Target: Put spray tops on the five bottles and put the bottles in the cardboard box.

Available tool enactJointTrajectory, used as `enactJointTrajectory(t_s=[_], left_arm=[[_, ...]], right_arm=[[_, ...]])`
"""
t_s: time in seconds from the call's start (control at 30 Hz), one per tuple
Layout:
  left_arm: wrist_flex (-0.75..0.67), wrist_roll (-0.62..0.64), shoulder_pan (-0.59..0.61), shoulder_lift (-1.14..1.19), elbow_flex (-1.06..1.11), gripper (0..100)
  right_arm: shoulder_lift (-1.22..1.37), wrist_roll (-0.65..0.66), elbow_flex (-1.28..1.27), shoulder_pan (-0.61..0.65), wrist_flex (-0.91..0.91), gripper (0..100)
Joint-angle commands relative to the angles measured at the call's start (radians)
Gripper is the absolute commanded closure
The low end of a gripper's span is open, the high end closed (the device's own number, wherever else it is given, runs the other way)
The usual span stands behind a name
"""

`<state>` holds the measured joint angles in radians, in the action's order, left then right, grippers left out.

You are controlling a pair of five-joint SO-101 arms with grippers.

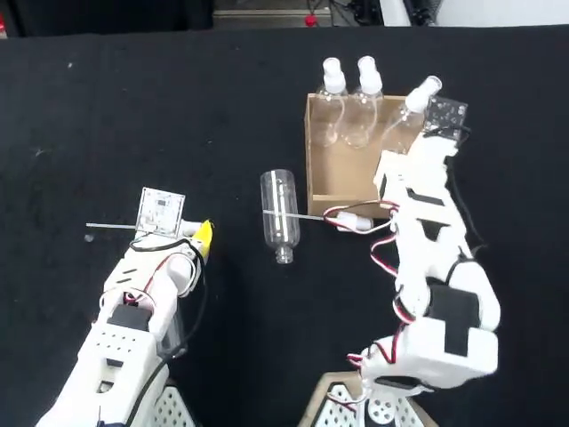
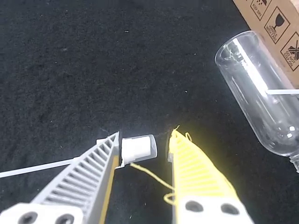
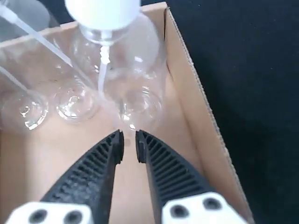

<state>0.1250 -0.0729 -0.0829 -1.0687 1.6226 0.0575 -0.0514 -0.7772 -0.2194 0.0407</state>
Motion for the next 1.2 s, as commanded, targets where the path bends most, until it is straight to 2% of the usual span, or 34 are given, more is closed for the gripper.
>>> enactJointTrajectory(t_s=[0.0,1.17], left_arm=[[-0.025,0.002,-0.002,-0.014,-0.015,83],[-0.025,0.002,-0.001,-0.014,-0.015,83]], right_arm=[[0.004,-0.002,0.054,-0.011,-0.061,98.8],[0.116,0.0,0.136,0.009,-0.095,98.8]])
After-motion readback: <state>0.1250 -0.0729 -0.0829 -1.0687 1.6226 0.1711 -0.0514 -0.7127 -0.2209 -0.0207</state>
